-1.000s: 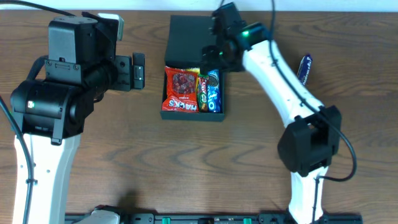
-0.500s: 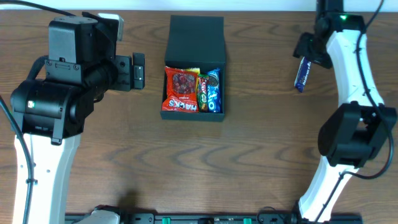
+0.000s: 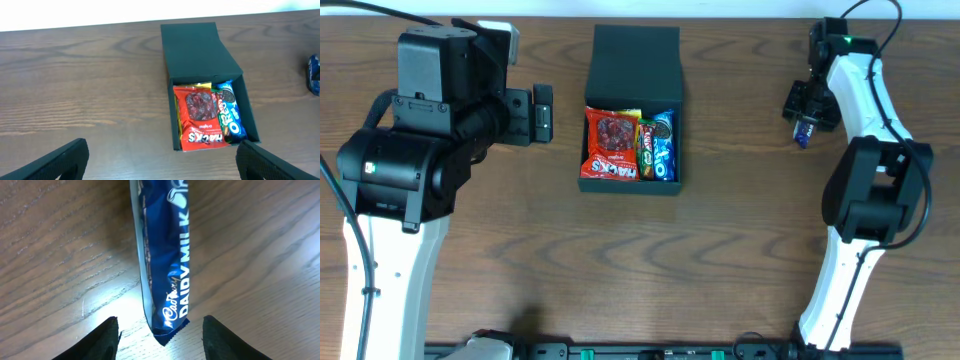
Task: Pack container
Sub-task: 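Grasp the blue Cadbury Dairy Milk bar with the right gripper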
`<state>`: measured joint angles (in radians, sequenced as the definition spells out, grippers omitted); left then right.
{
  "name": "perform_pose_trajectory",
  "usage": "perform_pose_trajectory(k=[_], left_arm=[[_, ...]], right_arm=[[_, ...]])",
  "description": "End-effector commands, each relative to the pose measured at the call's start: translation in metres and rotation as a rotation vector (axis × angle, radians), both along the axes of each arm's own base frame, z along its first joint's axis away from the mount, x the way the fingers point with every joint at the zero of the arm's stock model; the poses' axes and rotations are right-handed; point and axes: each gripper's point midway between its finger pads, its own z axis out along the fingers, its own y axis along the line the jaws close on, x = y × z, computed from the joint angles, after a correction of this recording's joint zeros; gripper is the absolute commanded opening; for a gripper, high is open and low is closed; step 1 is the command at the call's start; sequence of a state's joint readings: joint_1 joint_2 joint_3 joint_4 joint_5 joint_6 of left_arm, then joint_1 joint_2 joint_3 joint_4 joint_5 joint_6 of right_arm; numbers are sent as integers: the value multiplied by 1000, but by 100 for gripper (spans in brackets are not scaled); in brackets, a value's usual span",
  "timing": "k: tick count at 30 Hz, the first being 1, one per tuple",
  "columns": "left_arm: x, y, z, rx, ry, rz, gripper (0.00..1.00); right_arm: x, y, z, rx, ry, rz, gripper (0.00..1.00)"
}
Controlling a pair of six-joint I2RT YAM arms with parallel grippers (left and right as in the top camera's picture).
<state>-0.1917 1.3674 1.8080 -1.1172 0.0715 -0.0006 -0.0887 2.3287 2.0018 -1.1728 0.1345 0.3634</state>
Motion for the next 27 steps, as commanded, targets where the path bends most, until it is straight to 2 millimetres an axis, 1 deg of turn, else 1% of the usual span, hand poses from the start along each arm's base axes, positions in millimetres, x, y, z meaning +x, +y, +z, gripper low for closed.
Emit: perform_pose_trajectory(k=[1, 7, 10, 14, 18, 22, 27], left_arm=[[1, 1, -2, -1, 5, 6, 95], [1, 1, -2, 0, 4, 6, 95], [1, 1, -2, 2, 3, 4, 95], [2, 1, -2, 2, 2, 4, 95], [3, 1, -1, 3, -4, 6, 95], [4, 1, 0, 2, -10, 6, 95], [4, 1, 1, 5, -13, 4, 95]], right_arm=[[-7, -2, -17, 20, 47, -28, 53], [-13, -12, -28, 29, 77, -60, 53], [-11, -16, -31, 39, 73, -46, 50], [-3, -9, -37, 84, 51, 41, 47], [6, 0, -38, 134, 19, 143, 44], [10, 1, -37, 137, 5, 175, 43], [14, 10, -37, 185, -17, 225, 43]])
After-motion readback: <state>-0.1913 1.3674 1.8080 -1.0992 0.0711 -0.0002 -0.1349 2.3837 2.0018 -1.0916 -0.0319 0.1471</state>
